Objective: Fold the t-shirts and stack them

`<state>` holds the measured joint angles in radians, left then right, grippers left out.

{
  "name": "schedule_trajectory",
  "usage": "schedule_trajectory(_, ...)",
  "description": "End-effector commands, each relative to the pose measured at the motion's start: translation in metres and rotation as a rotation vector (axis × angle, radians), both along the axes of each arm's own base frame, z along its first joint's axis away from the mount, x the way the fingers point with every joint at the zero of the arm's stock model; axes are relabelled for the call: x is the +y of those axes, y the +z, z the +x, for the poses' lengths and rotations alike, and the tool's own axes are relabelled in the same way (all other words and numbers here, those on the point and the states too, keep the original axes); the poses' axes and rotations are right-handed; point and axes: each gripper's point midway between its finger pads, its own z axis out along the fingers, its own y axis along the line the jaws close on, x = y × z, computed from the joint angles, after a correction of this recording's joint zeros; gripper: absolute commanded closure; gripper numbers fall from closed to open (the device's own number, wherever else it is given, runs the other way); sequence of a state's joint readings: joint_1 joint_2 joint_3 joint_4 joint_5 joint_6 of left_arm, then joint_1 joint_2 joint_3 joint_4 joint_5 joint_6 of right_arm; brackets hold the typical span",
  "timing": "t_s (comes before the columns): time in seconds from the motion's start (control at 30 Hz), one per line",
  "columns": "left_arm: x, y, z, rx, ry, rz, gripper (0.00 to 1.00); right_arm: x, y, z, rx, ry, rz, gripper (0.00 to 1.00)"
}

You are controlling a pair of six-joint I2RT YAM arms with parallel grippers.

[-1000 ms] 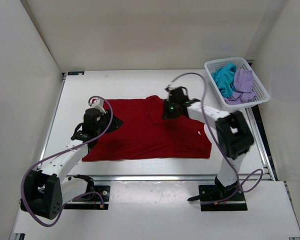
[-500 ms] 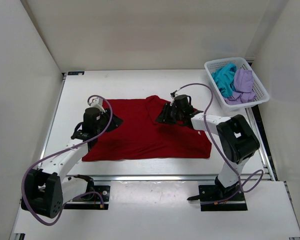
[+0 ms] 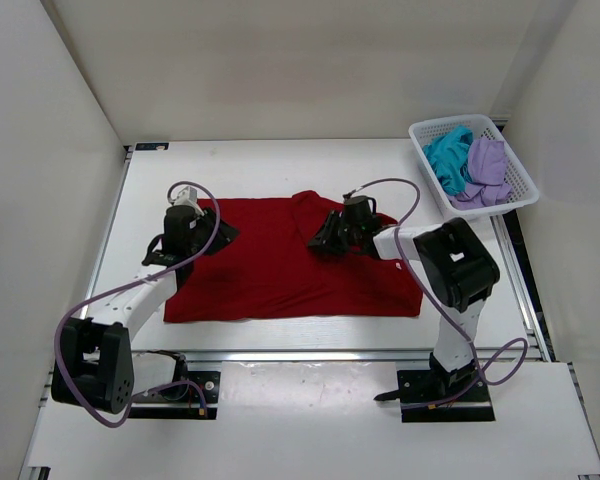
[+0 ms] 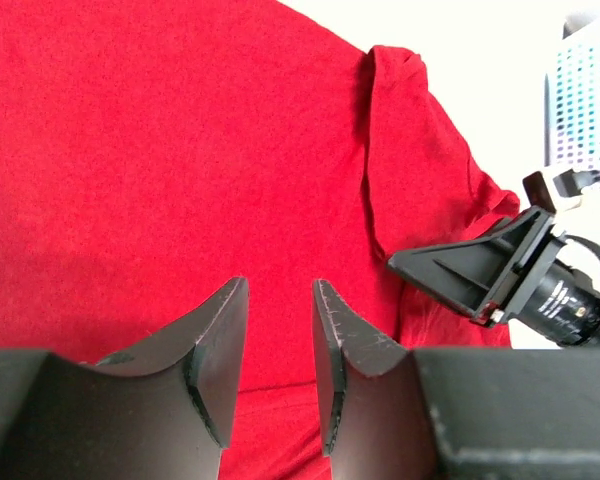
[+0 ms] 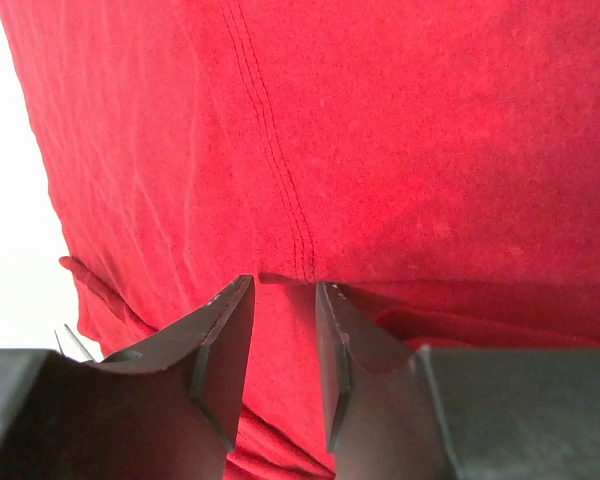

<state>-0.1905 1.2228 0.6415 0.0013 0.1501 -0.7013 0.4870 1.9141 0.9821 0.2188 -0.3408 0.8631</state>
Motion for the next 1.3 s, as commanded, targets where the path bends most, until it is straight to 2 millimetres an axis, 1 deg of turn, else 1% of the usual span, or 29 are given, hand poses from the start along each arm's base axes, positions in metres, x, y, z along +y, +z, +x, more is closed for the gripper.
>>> schedule_trajectory(0.0,0.001,0.023,0.014,-0.071,0.017,-0.015,0.57,0.003,0.008,0.018,-0.028,-0.038,0.019,0.70)
schedule_trajectory(0.03,0.001,0.025,0.015,-0.074,0.017,-0.018,0.57,0.003,0.008,0.022,-0.036,-0.041,0.018,0.71)
schedule_trajectory(0.07,0.002,0.024,0.015,-0.077,0.014,-0.014,0.57,0.002,0.005,0.022,-0.024,-0.042,0.016,0.70)
schedule_trajectory(0.1,0.001,0.024,0.015,-0.074,0.015,-0.019,0.57,0.004,0.008,0.024,-0.028,-0.046,0.024,0.70)
schedule_trajectory(0.13,0.000,0.022,0.014,-0.068,0.013,-0.020,0.57,0.004,0.004,0.022,-0.021,-0.039,0.013,0.70)
schedule_trajectory(0.17,0.001,0.023,0.015,-0.068,0.018,-0.022,0.57,0.005,0.007,0.028,-0.035,-0.044,0.013,0.71)
schedule_trajectory(0.2,0.003,0.024,0.016,-0.071,0.023,-0.020,0.57,0.006,0.004,0.024,-0.016,-0.033,0.014,0.72)
schedule_trajectory(0.27,0.001,0.024,0.016,-0.070,0.018,-0.020,0.57,0.007,0.006,0.027,-0.021,-0.033,0.022,0.77)
schedule_trajectory(0.3,0.003,0.024,0.017,-0.070,0.024,-0.019,0.57,0.009,0.006,0.025,-0.020,-0.025,0.020,0.80)
schedule_trajectory(0.33,0.000,0.022,0.016,-0.061,0.012,-0.019,0.57,0.012,0.010,0.023,-0.022,-0.014,0.024,0.82)
schedule_trajectory(0.37,0.000,0.023,0.016,-0.067,0.014,-0.018,0.57,0.010,0.009,0.023,-0.016,-0.015,0.026,0.83)
schedule_trajectory(0.4,0.003,0.025,0.017,-0.070,0.024,-0.019,0.57,0.011,0.011,0.023,-0.022,-0.011,0.023,0.83)
schedule_trajectory(0.47,-0.001,0.025,0.016,-0.069,0.013,-0.022,0.57,0.011,0.012,0.023,-0.015,-0.009,0.021,0.83)
schedule_trajectory(0.53,-0.002,0.022,0.015,-0.065,0.009,-0.020,0.57,0.013,0.008,0.021,-0.010,-0.006,0.021,0.81)
schedule_trajectory(0.63,-0.001,0.023,0.016,-0.066,0.010,-0.018,0.57,0.013,0.011,0.021,-0.005,0.003,0.043,0.79)
schedule_trajectory(0.67,-0.003,0.020,0.013,-0.058,-0.007,-0.018,0.57,0.014,0.014,0.024,-0.019,0.008,0.049,0.79)
schedule_trajectory(0.73,-0.006,0.022,0.012,-0.062,-0.012,-0.028,0.57,0.014,0.016,0.027,-0.033,0.009,0.040,0.83)
schedule_trajectory(0.77,-0.006,0.025,0.011,-0.070,-0.010,-0.026,0.57,0.013,0.013,0.027,-0.021,0.006,0.029,0.88)
schedule_trajectory(0.8,-0.005,0.025,0.011,-0.072,-0.006,-0.020,0.57,0.015,0.012,0.024,-0.013,0.013,0.030,0.91)
schedule_trajectory(0.83,-0.004,0.021,0.010,-0.063,-0.003,-0.018,0.57,0.015,0.014,0.029,-0.024,0.013,0.027,0.91)
schedule_trajectory(0.87,-0.003,0.021,0.012,-0.062,0.001,-0.020,0.57,0.016,0.010,0.028,-0.013,0.017,0.026,0.91)
schedule_trajectory(0.9,-0.003,0.018,0.010,-0.053,-0.004,-0.016,0.58,0.014,0.012,0.028,-0.014,0.010,0.035,0.92)
schedule_trajectory(0.97,0.000,0.017,0.011,-0.048,0.007,-0.011,0.58,0.015,0.013,0.029,-0.022,0.012,0.035,0.91)
schedule_trajectory(1.0,0.003,0.020,0.014,-0.057,0.015,-0.007,0.57,0.012,0.011,0.031,-0.016,-0.001,0.028,0.88)
schedule_trajectory(1.03,0.003,0.017,0.013,-0.052,0.013,-0.001,0.57,0.013,0.009,0.030,-0.016,0.005,0.021,0.83)
schedule_trajectory(1.07,0.003,0.022,0.015,-0.062,0.012,0.000,0.57,0.012,0.008,0.032,-0.014,0.003,0.019,0.81)
schedule_trajectory(1.13,0.010,0.019,0.019,-0.049,0.031,0.007,0.57,0.015,0.008,0.032,-0.012,0.014,0.026,0.74)
schedule_trajectory(1.2,0.011,0.019,0.021,-0.047,0.038,0.013,0.57,0.015,0.002,0.030,0.006,0.015,0.023,0.72)
schedule_trajectory(1.27,0.013,0.017,0.023,-0.041,0.044,0.014,0.57,0.015,0.005,0.032,-0.003,0.014,0.025,0.72)
